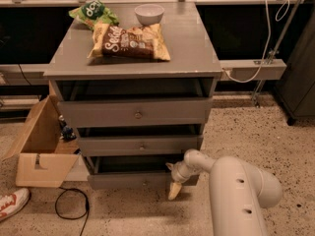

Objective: Open bottom drawer

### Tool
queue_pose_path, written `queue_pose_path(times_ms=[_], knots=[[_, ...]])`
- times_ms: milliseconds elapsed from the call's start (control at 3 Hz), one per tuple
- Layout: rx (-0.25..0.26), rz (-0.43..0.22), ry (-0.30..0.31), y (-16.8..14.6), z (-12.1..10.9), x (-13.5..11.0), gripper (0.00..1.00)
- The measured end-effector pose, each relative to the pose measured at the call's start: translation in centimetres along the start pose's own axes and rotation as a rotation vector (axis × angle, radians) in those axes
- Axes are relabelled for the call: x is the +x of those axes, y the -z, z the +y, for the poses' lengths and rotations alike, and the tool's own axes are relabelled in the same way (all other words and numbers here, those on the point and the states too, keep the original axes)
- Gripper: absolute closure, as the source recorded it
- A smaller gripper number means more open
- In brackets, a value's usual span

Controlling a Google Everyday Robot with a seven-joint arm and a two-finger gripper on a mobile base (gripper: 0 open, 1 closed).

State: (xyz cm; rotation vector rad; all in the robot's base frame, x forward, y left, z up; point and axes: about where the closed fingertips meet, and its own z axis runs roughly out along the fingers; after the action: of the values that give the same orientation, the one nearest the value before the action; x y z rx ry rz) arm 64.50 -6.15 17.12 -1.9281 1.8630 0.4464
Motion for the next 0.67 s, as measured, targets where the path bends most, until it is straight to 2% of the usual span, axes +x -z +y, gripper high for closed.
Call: queue_pose_path(times_ms=[333, 667], knots=[[-0.049, 0.045, 0.006, -0.4, 1.6, -0.1, 0.0], [-0.124, 0.095, -0.007, -0.9, 3.4, 0.2, 0.19]])
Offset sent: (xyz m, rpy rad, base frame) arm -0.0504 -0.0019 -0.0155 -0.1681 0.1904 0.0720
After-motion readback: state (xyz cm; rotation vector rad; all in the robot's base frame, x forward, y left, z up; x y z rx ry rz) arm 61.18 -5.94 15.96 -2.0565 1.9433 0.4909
